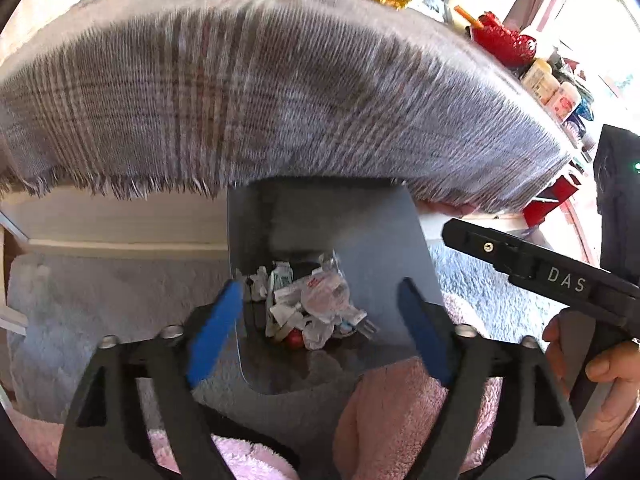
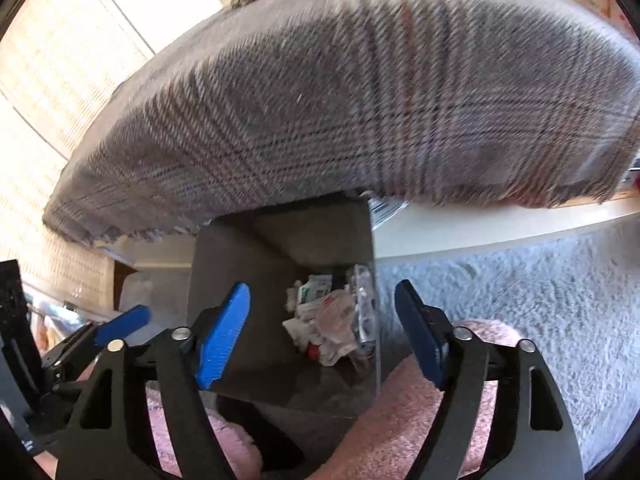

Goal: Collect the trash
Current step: 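Lower both held items into the bin and open both tools, then move both tools back over the last trash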

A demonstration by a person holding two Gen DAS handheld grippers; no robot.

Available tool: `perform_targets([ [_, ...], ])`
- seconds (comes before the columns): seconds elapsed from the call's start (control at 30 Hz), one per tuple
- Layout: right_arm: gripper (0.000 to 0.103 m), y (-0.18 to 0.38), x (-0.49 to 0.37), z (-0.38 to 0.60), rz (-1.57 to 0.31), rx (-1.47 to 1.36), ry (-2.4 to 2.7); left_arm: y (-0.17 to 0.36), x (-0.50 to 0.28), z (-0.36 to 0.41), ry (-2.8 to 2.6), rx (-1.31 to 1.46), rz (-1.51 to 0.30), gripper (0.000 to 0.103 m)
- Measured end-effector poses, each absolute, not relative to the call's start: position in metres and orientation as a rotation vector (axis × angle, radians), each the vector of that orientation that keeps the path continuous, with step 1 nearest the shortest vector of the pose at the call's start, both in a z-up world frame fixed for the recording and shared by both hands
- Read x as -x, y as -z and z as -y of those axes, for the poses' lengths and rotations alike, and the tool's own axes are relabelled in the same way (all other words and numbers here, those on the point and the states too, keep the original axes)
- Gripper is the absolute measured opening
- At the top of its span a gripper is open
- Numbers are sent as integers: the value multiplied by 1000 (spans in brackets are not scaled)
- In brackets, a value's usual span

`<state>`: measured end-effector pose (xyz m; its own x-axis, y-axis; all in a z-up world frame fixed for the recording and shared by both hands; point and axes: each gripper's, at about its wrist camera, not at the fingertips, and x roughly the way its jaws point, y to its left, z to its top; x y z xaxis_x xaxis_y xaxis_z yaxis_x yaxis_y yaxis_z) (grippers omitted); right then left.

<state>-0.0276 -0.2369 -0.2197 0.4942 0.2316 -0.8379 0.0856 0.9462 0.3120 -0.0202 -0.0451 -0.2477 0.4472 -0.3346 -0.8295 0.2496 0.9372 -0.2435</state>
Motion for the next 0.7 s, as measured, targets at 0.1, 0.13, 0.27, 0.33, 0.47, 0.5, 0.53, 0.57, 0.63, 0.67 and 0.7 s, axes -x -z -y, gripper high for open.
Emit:
perform_targets([
  [0.1,82,206,27,246,-1021,-337,-78,236,20,45,362,98,-1025,87],
  [0.13,86,202,27,248,-1011,-337,-74,233,18,45,362,99,-1022,90],
  [0.27,90,176,21,257,-938,-313,-53,208,12,44,357,73,-962,94],
  [0.33,91,165,17,260,-910,-303,-52,189,6,40,350,55,-922,95],
  [0.47,91,139,0,263,-843,-263,-47,149,-13,34,330,1,-834,95],
  [0.5,91,131,-6,264,-823,-252,-46,140,-16,35,323,-17,-807,95],
  [0.53,91,126,-11,264,-809,-246,-46,130,-22,35,316,-39,-777,95],
  [0.57,91,119,-19,265,-793,-239,-44,119,-28,36,309,-59,-748,95],
  [0.63,91,110,-33,266,-775,-222,-39,106,-42,37,305,-72,-718,95],
  [0.67,91,106,-40,268,-766,-213,-35,100,-51,38,308,-74,-711,95],
  [0.7,91,103,-45,268,-761,-206,-32,97,-58,38,312,-72,-709,95],
])
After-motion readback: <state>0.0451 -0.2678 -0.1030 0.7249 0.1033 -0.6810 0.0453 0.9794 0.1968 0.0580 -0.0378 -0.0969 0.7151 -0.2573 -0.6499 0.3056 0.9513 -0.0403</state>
